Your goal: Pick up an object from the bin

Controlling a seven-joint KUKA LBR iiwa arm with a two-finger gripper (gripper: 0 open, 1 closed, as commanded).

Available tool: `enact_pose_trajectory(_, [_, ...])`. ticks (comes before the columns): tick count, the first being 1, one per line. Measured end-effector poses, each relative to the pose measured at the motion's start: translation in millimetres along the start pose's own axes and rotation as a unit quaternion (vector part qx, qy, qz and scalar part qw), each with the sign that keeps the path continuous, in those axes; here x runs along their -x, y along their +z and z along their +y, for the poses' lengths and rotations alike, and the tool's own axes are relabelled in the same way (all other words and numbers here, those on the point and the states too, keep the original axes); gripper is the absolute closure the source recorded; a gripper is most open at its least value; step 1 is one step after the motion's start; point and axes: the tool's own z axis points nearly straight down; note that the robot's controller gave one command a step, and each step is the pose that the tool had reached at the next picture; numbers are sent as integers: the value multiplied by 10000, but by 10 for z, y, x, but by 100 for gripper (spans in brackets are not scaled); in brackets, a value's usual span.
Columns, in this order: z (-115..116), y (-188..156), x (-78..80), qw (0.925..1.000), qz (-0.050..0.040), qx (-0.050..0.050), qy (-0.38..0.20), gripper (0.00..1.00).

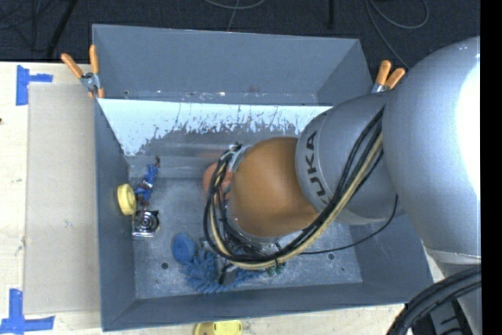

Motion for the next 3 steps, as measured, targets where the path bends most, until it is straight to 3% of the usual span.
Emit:
enact_pose_trajectory(1, [-1, 0, 0, 10000, 1, 1, 7, 100])
enact_pose_trajectory(2, [-53, -1181, 23, 10000, 38, -7, 8, 100])
enact_pose_trajectory(3, [-56, -1181, 22, 10000, 39, -8, 13, 100])
